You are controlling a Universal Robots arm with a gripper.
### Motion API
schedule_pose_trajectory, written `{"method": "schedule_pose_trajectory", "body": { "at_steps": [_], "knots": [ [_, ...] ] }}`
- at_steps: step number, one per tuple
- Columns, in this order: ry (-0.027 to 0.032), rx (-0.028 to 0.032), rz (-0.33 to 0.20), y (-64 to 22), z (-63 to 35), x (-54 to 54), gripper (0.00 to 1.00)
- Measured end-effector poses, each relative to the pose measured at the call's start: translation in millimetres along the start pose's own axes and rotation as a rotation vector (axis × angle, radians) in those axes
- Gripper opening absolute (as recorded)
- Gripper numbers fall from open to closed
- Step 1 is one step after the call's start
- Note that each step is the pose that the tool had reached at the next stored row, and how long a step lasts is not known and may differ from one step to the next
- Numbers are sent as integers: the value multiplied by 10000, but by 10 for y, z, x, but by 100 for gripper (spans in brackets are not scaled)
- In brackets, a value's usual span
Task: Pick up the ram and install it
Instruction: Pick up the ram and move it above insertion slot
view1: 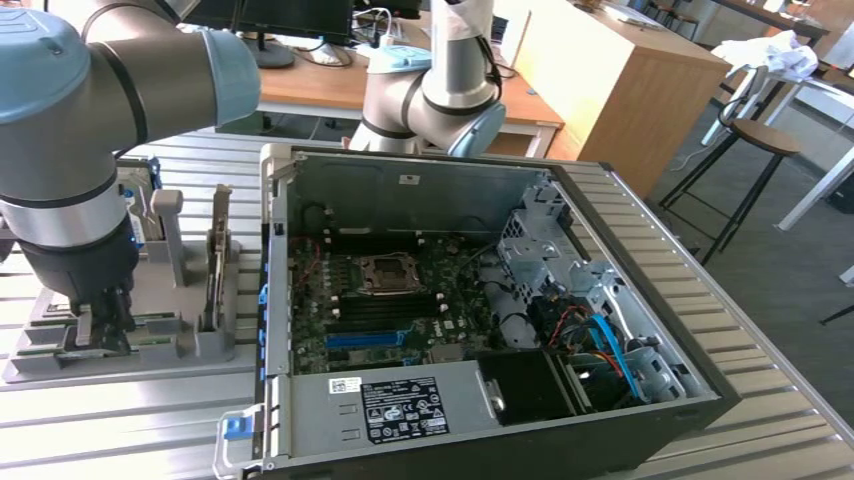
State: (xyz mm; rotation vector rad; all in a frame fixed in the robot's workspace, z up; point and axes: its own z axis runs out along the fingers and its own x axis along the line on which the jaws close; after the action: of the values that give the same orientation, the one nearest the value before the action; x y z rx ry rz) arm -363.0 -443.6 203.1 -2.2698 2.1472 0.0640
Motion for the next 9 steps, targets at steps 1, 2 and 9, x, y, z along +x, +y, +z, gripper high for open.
{"method": "schedule_pose_trajectory", "body": {
  "at_steps": [1,2,9],
  "knots": [
    [0,0,0,0,0,0,36],
    [0,-1,0,0,0,0,36],
    [1,-1,-2,0,-2,24,36]
  ]
}}
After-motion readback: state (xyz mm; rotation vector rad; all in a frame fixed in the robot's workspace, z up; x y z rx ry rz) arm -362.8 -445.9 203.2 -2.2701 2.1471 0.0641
